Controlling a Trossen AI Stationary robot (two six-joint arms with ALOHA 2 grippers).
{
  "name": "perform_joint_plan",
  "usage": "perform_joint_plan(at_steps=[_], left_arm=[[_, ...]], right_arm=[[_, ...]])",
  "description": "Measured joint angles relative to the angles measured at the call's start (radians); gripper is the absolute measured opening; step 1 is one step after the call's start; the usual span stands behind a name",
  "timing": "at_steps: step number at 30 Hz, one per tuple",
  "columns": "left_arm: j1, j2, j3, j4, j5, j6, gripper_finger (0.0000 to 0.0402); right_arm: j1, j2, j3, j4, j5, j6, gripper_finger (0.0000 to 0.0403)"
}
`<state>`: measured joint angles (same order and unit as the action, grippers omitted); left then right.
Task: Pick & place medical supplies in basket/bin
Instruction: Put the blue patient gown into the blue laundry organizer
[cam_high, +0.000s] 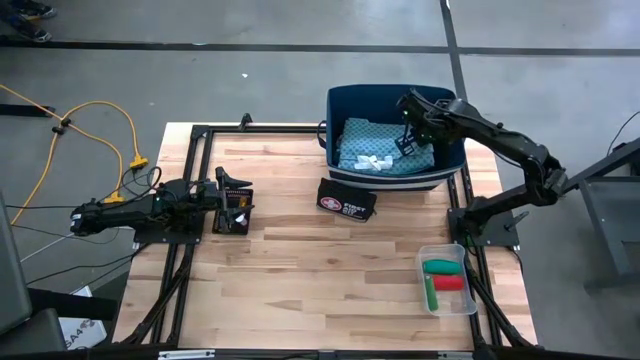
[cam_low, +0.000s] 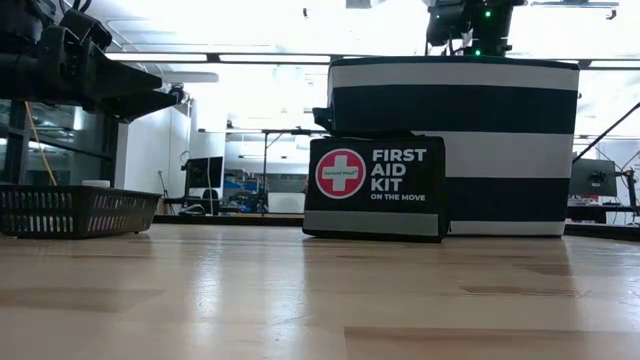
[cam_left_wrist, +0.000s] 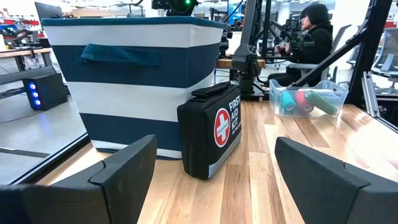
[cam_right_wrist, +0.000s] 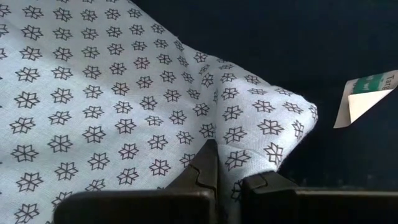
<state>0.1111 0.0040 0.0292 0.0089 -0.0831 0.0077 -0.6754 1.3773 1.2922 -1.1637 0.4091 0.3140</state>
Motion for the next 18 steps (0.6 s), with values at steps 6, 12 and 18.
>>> perform_joint_plan(at_steps=[6, 12, 18], left_arm=[[0.000, 0.000, 0.000, 0.000, 0.000, 0.000, 0.0321], [0.000, 0.000, 0.000, 0.000, 0.000, 0.000, 0.0321], [0.000, 0.000, 0.000, 0.000, 0.000, 0.000, 0.0321]], right_arm=[[0.000, 0.000, 0.000, 0.000, -0.003, -0.003, 0.0013], [0.000, 0.000, 0.000, 0.000, -0.017, 0.001, 0.0067], [0.000, 0.000, 0.000, 0.000, -0.017, 0.000, 0.0105]])
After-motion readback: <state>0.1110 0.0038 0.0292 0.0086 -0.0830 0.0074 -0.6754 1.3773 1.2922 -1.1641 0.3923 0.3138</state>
